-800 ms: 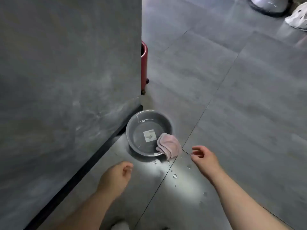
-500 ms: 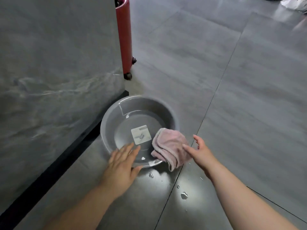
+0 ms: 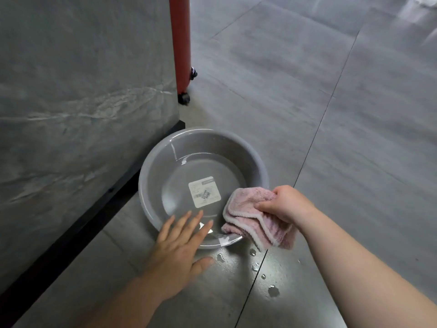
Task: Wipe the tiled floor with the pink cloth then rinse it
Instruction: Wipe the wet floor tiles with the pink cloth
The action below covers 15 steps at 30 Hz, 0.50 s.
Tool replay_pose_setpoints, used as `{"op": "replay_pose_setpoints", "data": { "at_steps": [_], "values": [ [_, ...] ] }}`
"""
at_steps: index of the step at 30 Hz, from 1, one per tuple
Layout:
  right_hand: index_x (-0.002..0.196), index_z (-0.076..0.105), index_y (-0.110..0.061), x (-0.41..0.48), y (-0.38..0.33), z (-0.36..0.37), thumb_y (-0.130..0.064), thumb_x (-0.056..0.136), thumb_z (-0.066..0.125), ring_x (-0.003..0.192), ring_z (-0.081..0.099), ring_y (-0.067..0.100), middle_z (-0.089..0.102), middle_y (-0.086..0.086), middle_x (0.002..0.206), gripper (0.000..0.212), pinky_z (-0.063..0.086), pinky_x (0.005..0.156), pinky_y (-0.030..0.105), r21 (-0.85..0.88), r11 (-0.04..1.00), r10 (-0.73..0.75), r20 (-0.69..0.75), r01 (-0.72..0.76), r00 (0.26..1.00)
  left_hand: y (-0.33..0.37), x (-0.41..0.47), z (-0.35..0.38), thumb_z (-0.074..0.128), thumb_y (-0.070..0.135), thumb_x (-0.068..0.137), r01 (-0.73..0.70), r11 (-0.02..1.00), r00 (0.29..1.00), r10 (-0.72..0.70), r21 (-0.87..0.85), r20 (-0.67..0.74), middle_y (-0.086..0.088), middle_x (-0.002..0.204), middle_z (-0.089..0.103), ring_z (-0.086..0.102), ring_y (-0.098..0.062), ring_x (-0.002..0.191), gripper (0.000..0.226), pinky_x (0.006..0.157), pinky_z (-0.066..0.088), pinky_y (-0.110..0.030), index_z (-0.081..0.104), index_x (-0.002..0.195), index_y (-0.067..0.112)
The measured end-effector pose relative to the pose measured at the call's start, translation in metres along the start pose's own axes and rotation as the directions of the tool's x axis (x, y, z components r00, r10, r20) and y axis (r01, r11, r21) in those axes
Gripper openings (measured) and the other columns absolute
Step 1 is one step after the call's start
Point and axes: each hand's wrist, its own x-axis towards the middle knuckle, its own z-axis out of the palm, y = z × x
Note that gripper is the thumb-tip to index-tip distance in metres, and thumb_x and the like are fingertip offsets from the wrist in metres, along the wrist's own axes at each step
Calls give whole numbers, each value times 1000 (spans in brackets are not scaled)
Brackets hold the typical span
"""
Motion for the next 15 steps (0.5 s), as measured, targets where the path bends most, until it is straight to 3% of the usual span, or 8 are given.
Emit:
{"op": "replay_pose_setpoints", "data": {
  "at_steps": [2,4,6,8,10,11,13,15],
  "values": [
    [74,49,-18,-5,-4,-2,-47,78,63,97,59,27,60,4,91,33,36,69,25,-46,999,-6,-31,4,999,-2,1,-1,4,61,89,-10,1000,1000,10,7,-12,-1,127,61,36,-14,119,64,107,4,-31,42,126,24],
    [66,46,-19,-15,-3,-7,-43,79,64,93,58,26,58,1,82,33,36,69,25,8,1000,-22,-66,22,998,-3,1,-2,3,60,89,-15,999,1000,16,29,-22,-1,125,62,38,-13,119,65,107,3,-30,42,125,24],
    [64,50,-19,-32,2,-19,-33,79,66,82,56,24,57,1,73,27,39,69,28,230,969,-77,-77,93,994,-4,0,-5,2,59,89,-3,1000,1000,3,28,-21,-1,121,65,48,-15,119,65,109,1,-27,43,124,23],
    [72,59,-19,-53,15,-39,-22,80,67,79,56,20,62,4,77,12,44,71,28,485,861,-100,-133,153,986,-1,-2,-7,0,55,90,6,1000,1000,-5,24,-22,-1,117,67,60,-14,112,64,109,1,-27,44,123,23],
    [81,63,-20,-72,37,-57,-17,82,67,78,55,18,62,-1,74,5,44,64,18,566,789,-100,-266,239,959,3,-5,-7,0,53,91,5,1000,999,-4,10,-45,-3,117,67,55,-16,117,63,109,1,-28,44,122,22],
    [87,65,-20,-79,51,-62,-18,81,67,79,55,18,60,-4,73,6,42,61,14,534,795,-93,-362,289,927,5,-7,-5,0,53,91,-3,1000,998,3,-7,-63,-5,119,66,47,-16,121,63,111,0,-28,44,123,21],
    [96,68,-16,-90,80,-60,-28,74,62,84,56,24,60,1,80,26,42,68,25,331,880,-105,-561,339,821,13,-11,-1,1,51,92,-39,999,994,39,-2,-102,-8,124,62,29,-15,130,61,114,-5,-28,42,124,18],
    [93,68,-11,-97,101,-40,-31,66,54,80,60,28,63,8,87,37,41,64,30,88,947,-165,-693,310,702,25,-15,7,1,49,93,-100,994,984,106,53,-145,-5,130,56,1,-10,143,61,116,-4,-30,40,126,16]
  ]
}}
